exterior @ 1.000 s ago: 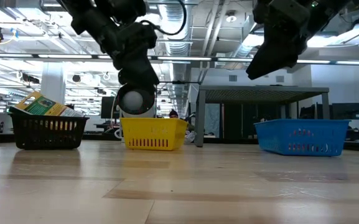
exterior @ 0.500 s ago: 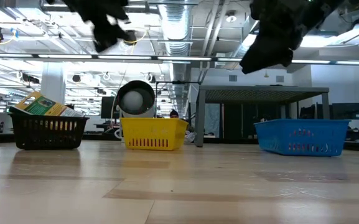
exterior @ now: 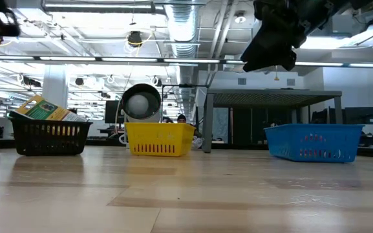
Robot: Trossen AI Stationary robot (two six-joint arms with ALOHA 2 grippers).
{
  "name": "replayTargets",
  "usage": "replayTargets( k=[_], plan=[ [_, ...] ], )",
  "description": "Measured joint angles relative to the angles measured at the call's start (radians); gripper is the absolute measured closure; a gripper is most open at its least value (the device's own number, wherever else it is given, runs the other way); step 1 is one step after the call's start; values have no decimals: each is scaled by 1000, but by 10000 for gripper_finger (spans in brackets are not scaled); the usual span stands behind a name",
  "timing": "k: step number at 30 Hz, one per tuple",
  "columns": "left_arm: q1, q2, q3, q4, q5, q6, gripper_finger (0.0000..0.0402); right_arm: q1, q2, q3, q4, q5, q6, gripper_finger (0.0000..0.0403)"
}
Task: Pick & Place Office Desk Supplies
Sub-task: Put the red rubber band into the yellow basket
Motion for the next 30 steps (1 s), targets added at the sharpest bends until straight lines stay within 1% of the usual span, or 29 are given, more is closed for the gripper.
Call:
replayTargets(
  k=[4,8,12,14,17,24,27,30],
  plan=[
    [-130,94,0,5,-4,-10,304,19,0,0,10,0,3,260],
    [-251,207,0,-20,0,2,307,32,0,0,29,0,38,260],
    [-335,310,0,-28,49,3,307,36,0,0,46,0,81,260],
    [-359,349,0,-26,72,3,307,36,0,0,53,0,98,260],
    [-389,397,0,-24,74,5,307,36,0,0,75,0,108,260],
    [-431,485,0,-10,40,55,303,43,0,0,85,0,159,260],
    [-435,502,0,7,34,55,285,63,0,0,85,0,161,260],
    [-435,500,-6,49,19,55,255,89,0,0,85,1,161,260]
  ],
)
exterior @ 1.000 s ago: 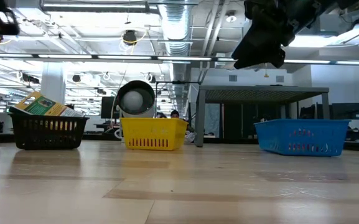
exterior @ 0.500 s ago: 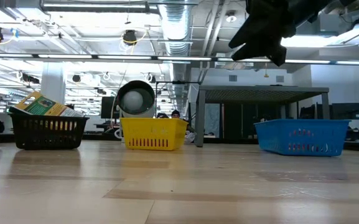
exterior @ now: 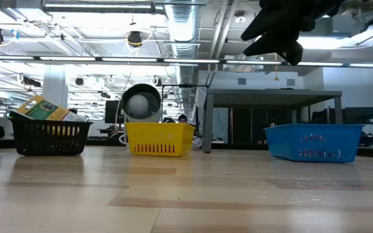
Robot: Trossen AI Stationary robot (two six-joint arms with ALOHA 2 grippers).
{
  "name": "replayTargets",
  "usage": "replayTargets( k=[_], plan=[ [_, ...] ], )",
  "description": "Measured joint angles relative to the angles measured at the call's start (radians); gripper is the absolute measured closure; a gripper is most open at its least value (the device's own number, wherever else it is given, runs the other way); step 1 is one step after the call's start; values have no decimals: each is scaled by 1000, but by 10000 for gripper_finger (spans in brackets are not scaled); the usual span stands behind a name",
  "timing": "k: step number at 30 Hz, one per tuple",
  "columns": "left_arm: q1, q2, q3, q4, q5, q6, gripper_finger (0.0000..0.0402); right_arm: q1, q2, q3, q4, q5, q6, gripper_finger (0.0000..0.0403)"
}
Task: Pick & Place Office Desk Supplies
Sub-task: Put the red rubber band into the yellow basket
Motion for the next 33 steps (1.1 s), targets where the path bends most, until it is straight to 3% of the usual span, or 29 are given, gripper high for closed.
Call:
replayTargets(
  k=[6,10,22,33],
  plan=[
    [0,0,-54,85,-13,-2,186,49,0,0,-2,27,0,260],
    [0,0,-96,85,-19,-4,164,73,0,0,-3,45,0,260],
    [0,-2,-158,100,-74,-5,160,91,0,0,-4,53,-8,260],
    [-83,-3,-162,118,-166,-80,161,90,0,0,-4,53,-31,260]
  ],
)
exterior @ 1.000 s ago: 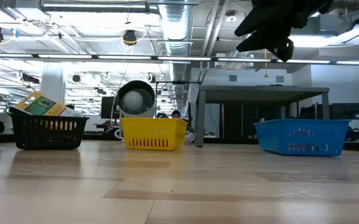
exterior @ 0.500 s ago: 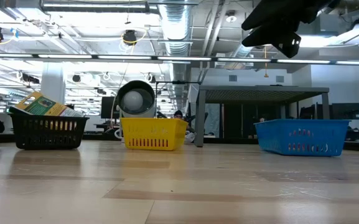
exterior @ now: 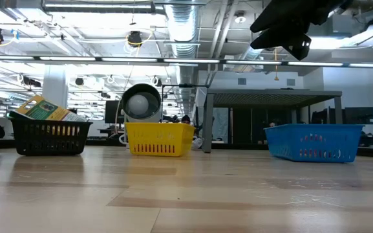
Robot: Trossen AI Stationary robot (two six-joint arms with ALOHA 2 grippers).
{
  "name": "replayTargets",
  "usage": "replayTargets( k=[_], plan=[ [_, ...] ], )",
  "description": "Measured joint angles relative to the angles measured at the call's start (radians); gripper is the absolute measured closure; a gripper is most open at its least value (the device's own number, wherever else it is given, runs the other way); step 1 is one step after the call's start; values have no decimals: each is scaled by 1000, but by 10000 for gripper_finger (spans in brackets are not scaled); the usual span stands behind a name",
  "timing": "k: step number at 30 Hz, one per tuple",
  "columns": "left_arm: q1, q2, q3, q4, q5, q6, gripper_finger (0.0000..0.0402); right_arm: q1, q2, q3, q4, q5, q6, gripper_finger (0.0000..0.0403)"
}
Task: Pick & Place Office Desk Supplies
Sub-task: Put the red rubber band into the yellow basket
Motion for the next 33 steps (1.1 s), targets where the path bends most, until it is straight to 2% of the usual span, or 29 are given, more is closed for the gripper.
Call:
replayTargets(
  k=[4,12,21,26,31,33],
  plan=[
    [-17,1,-1,-2,-41,0,178,0,0,0,0,0,-3,260],
    [-55,70,3,-10,-57,-1,225,0,0,0,1,0,-3,260],
    [-57,45,-8,-2,-109,-41,265,0,0,0,1,0,-4,260],
    [-57,45,-8,3,-116,-51,315,0,0,0,1,0,-7,260],
    [-57,45,-8,17,-116,-51,385,0,0,0,1,0,-7,260],
    [-57,45,-8,22,-116,-51,395,0,0,0,1,0,-7,260]
  ],
)
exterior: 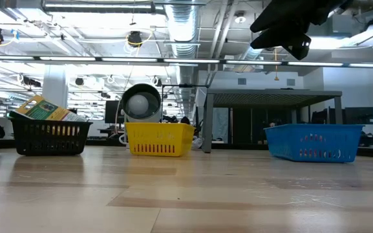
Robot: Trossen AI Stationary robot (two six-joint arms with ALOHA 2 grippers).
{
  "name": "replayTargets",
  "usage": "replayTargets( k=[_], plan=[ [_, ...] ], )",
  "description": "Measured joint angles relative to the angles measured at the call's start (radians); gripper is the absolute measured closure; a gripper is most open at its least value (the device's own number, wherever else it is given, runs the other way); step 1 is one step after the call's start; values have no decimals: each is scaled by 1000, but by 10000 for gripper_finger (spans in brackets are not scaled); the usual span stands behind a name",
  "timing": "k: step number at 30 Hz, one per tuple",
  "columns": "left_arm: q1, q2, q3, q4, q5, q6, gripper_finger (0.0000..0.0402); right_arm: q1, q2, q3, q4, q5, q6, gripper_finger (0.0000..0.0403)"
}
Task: Pick & Place Office Desk Supplies
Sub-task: Put the red rubber band into the yellow basket
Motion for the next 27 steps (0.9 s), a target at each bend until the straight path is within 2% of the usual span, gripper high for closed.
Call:
replayTargets(
  k=[11,14,23,27],
  plan=[
    [1,-40,8,6,18,-33,401,0,0,0,0,0,-23,260],
    [1,-108,12,46,-41,-72,401,0,0,0,0,0,-23,260],
    [3,-235,13,7,-143,-81,401,0,0,0,1,0,-23,260],
    [3,-269,14,-8,-243,-99,401,0,0,0,1,0,-23,260]
  ],
)
